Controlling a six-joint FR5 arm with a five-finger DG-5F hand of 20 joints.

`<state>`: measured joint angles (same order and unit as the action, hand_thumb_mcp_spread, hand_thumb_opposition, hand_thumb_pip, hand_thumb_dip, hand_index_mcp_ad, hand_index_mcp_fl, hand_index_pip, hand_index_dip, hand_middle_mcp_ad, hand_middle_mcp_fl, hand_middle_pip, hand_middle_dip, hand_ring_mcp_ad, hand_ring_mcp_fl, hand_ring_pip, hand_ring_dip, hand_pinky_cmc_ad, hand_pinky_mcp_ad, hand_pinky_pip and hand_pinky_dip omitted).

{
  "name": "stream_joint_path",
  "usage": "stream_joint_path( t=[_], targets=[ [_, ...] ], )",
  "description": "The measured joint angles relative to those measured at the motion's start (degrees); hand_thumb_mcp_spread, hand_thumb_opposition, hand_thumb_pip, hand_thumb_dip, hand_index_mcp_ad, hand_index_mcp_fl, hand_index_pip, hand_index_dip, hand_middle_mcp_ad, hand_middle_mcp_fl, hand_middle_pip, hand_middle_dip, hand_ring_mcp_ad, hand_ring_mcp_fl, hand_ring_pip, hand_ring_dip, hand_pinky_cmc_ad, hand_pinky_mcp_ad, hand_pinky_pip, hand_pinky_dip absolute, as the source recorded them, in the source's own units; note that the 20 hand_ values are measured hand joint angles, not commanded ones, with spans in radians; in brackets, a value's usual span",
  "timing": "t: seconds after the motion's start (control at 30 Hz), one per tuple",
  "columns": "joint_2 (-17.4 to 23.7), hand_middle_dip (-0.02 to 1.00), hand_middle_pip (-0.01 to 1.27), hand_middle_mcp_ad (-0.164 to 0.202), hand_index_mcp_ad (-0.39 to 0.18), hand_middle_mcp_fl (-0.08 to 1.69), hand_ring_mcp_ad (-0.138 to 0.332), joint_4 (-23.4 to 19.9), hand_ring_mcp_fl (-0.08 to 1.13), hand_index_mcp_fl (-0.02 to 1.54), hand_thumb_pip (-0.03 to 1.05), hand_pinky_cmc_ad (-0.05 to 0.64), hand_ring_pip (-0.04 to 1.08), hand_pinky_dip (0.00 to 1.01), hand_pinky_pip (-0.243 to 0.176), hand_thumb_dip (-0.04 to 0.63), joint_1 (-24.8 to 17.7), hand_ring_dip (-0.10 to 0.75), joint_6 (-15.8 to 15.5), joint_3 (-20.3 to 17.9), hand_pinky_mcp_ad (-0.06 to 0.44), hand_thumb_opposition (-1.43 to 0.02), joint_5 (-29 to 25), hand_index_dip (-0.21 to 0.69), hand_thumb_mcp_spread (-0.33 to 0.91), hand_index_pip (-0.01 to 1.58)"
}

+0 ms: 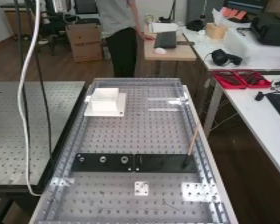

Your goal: Grab the pcb board and place it in the clear container

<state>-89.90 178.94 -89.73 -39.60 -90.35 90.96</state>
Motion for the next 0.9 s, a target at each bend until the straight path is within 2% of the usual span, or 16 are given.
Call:
stream_joint_path(
  t=[0.07, 0.1, 0.13, 0.2, 0.3, 0.37, 0.4, 0.47, 0.6, 0.7, 0.77, 0.83, 0.9],
  targets=[
    [0.0, 0.03, 0.02, 0.061, 0.005, 0.0, 0.003, 0.0, 0.0, -0.01, 0.0, 0.061, 0.01, 0.02, -0.01, 0.007, 0.0, 0.0, 0.0, 0.0, 0.049, -0.01, 0.0, 0.009, -0.01, 0.0],
    [0.0, 0.03, 0.02, 0.061, 0.021, 0.0, 0.003, 0.0, 0.0, -0.01, 0.0, 0.061, 0.01, 0.02, -0.01, 0.0, 0.0, 0.0, 0.0, 0.0, 0.049, -0.07, 0.0, 0.009, 0.02, 0.0],
    [0.0, 0.03, 0.03, 0.061, 0.037, 0.0, 0.003, 0.0, 0.0, -0.01, 0.05, 0.065, 0.02, 0.05, -0.01, 0.002, 0.0, 0.0, 0.1, 0.0, 0.054, -0.19, 0.1, 0.009, 0.08, 0.02],
    [-0.1, 0.03, 0.06, 0.068, 0.063, 0.0, 0.012, 0.1, 0.01, 0.01, 0.11, 0.098, 0.02, 0.11, -0.01, 0.007, 0.0, 0.0, 0.2, 0.0, 0.079, -0.33, 0.2, 0.017, 0.14, 0.03],
    [-0.2, 0.02, 0.1, 0.077, 0.075, 0.0, 0.079, 0.1, 0.01, 0.02, 0.1, 0.162, 0.05, 0.2, -0.019, 0.007, 0.0, -0.002, 0.3, 0.0, 0.133, -0.45, 0.3, 0.03, 0.16, 0.05],
    [-0.2, 0.03, 0.11, 0.108, 0.105, 0.01, 0.11, 0.1, 0.0, 0.02, 0.1, 0.215, 0.08, 0.23, -0.028, 0.007, 0.1, -0.002, 0.3, 0.0, 0.166, -0.52, 0.3, 0.047, 0.19, 0.07],
    [-0.2, 0.03, 0.11, 0.124, 0.108, 0.0, 0.122, 0.0, 0.0, 0.03, 0.11, 0.232, 0.08, 0.25, -0.024, 0.007, 0.1, -0.002, 0.3, 0.0, 0.176, -0.54, 0.3, 0.049, 0.19, 0.07],
    [-0.2, 0.03, 0.12, 0.126, 0.122, 0.0, 0.136, 0.0, 0.01, 0.02, 0.1, 0.253, 0.07, 0.27, -0.056, 0.007, 0.1, -0.002, 0.3, -0.1, 0.199, -0.55, 0.3, 0.056, 0.18, 0.07],
    [-0.4, 0.02, 0.14, 0.136, 0.124, 0.01, 0.173, -0.4, 0.02, 0.05, 0.1, 0.288, 0.09, 0.3, -0.075, 0.007, 0.2, -0.002, 0.7, -0.6, 0.215, -0.59, 0.4, 0.065, 0.18, 0.09],
    [-0.7, 0.03, 0.14, 0.152, 0.138, 0.01, 0.168, -0.7, 0.02, 0.05, 0.1, 0.297, 0.09, 0.31, -0.075, 0.003, 0.2, -0.002, 1.0, -1.2, 0.215, -0.58, 0.3, 0.066, 0.19, 0.09],
    [-0.9, 0.02, 0.14, 0.155, 0.14, 0.01, 0.183, -1.1, 0.03, 0.05, 0.1, 0.295, 0.09, 0.32, -0.073, 0.007, 0.2, -0.002, 1.2, -1.7, 0.215, -0.62, 0.3, 0.075, 0.19, 0.09],
    [-1.0, 0.02, 0.14, 0.155, 0.14, 0.01, 0.187, -2.0, 0.03, 0.05, 0.1, 0.305, 0.09, 0.32, -0.087, 0.007, 0.2, -0.002, 1.1, -2.5, 0.211, -0.62, 0.1, 0.075, 0.19, 0.09],
    [-1.0, 0.02, 0.14, 0.155, 0.14, 0.0, 0.188, -3.0, 0.03, 0.05, 0.1, 0.312, 0.09, 0.32, -0.091, 0.007, 0.2, 0.0, 0.5, -3.3, 0.232, -0.62, -0.2, 0.075, 0.2, 0.09]
  ],
)
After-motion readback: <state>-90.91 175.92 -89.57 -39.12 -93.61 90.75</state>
